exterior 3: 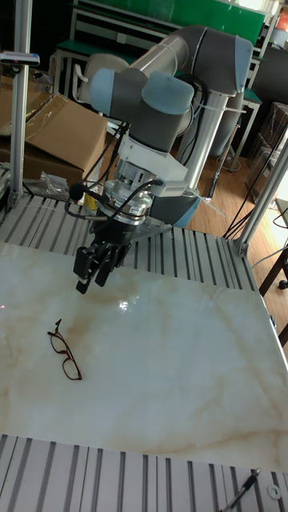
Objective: Unfold the leg of the glasses (with one hand)
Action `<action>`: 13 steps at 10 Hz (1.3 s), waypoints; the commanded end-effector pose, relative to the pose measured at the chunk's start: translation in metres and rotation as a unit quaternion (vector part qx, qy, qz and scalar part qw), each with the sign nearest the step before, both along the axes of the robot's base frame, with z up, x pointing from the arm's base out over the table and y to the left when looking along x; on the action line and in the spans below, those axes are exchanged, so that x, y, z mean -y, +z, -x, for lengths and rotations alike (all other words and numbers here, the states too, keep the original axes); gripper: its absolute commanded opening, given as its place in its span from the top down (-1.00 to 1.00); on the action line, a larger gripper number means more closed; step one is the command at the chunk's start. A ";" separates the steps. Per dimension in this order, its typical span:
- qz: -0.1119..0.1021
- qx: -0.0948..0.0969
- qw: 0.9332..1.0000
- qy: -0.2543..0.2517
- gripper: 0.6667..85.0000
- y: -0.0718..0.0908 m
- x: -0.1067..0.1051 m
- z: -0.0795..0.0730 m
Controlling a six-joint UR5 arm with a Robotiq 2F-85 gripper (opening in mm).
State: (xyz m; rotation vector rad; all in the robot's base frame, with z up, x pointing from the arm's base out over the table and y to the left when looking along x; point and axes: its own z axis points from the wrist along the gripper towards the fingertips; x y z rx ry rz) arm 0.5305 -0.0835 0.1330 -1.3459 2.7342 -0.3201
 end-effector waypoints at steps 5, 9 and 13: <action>0.009 0.017 1.000 0.005 -0.25 0.003 0.015 -0.035; -0.005 0.002 1.000 0.012 -0.30 0.001 0.019 -0.045; 0.001 0.018 1.000 0.020 -0.26 -0.003 0.026 -0.063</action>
